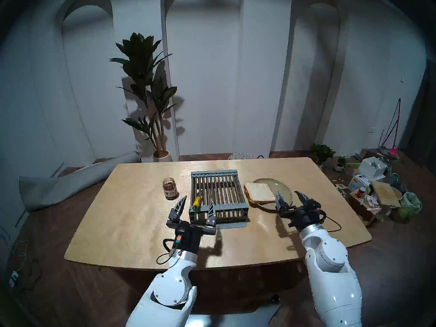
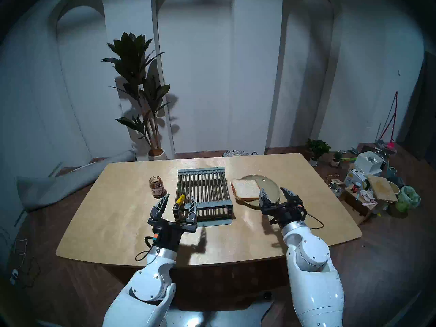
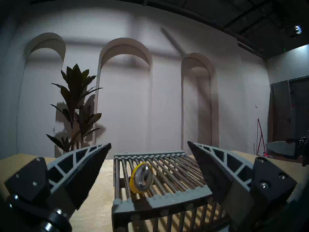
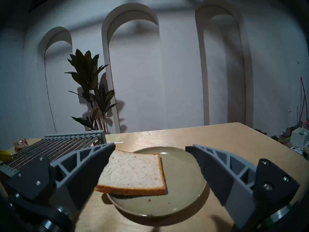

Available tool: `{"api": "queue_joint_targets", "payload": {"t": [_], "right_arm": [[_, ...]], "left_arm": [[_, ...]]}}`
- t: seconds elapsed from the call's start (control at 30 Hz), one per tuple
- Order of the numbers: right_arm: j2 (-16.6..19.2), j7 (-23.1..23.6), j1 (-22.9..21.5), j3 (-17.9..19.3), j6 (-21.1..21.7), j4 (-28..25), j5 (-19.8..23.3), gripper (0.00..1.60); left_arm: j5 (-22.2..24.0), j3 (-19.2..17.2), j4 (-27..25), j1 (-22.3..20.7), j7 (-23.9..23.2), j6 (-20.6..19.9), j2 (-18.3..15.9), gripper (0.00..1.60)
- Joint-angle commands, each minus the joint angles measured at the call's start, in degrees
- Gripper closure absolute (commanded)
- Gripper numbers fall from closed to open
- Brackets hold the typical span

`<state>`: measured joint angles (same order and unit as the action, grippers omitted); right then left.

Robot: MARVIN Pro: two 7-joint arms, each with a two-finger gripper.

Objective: Spread jam over the slice of bread with the knife

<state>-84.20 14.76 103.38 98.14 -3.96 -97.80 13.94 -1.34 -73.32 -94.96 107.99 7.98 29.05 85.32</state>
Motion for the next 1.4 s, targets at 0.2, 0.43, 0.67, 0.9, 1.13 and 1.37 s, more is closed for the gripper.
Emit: {"api": "queue_joint_targets", "payload": {"t": [0.2, 0.43, 0.67, 0.9, 1.13, 1.37], "right_arm": [[0.5, 0.9, 0.0, 0.9, -0.7, -1.3, 0.7, 0.0], [0.5, 1.0, 0.2, 1.3, -0.8, -1.4, 0.8, 0.0], [0.5, 1.0, 0.8, 1.6, -0.7, -1.9, 0.8, 0.0], [0.3, 0.9, 0.9, 1.8, -0.8, -2.0, 0.8, 0.0], [0.2, 0.9, 0.9, 1.9, -0.9, -2.1, 0.8, 0.0], [-0.1, 0.9, 1.2, 2.1, -0.8, -2.6, 0.9, 0.0]], "left_arm": [[-3.8, 4.1, 4.1, -5.7, 9.4, 1.3, -0.6, 0.0], [-3.5, 4.8, 5.5, -7.1, 11.6, 2.0, -0.3, 0.0], [-3.4, 5.0, 6.8, -8.2, 12.7, 2.3, 0.0, 0.0], [-2.3, 5.4, 7.6, -8.9, 13.5, 1.8, 0.2, 0.0], [-1.8, 5.9, 8.2, -9.2, 13.8, 1.8, 0.1, 0.68], [-1.0, 6.2, 8.7, -9.4, 13.7, 2.0, 0.0, 1.16]]}}
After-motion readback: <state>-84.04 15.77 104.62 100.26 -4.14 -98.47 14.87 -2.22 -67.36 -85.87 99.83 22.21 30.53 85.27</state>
